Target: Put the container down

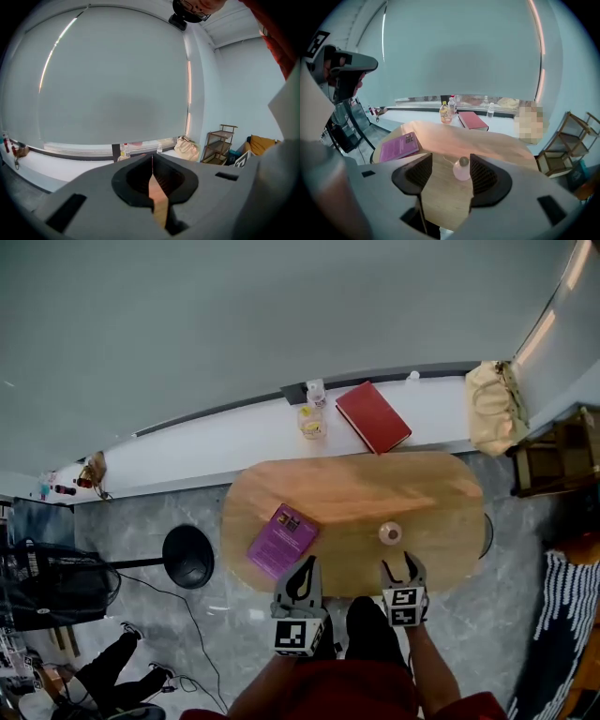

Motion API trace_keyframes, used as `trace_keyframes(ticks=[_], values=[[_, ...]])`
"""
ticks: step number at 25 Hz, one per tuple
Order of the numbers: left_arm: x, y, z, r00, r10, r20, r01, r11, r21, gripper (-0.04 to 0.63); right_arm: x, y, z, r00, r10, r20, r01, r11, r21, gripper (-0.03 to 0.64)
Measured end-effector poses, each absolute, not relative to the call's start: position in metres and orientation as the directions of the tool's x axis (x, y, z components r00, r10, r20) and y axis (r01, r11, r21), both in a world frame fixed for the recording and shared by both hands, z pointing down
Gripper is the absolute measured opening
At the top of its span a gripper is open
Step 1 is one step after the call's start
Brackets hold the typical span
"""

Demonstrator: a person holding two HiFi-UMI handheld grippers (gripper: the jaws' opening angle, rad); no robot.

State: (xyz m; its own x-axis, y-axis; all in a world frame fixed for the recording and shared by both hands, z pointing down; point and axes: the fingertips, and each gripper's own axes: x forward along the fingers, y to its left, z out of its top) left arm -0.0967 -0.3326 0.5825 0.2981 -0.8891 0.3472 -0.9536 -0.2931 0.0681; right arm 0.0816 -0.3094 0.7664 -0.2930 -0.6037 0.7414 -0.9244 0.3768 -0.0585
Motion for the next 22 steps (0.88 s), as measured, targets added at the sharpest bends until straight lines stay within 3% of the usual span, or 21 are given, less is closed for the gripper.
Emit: trace_keyframes(ticks=[14, 22], values=[[-0.158, -0.315, 0.525, 0.341, -0.900, 0.271, -0.939, -0.341, 0.052, 0.009, 0.034, -0.302, 0.625, -0.282, -0.792, 0.542, -0.939, 0.343, 0.013, 0.247], [-0.190, -0.324, 0.473, 0.379, -0.908, 0.178, -0.924, -0.381, 0.025, 0.009, 0.002, -0.316, 0.511, -0.275, -0.905, 0.325, -0.951, 0.305, 0.044, 0.247]])
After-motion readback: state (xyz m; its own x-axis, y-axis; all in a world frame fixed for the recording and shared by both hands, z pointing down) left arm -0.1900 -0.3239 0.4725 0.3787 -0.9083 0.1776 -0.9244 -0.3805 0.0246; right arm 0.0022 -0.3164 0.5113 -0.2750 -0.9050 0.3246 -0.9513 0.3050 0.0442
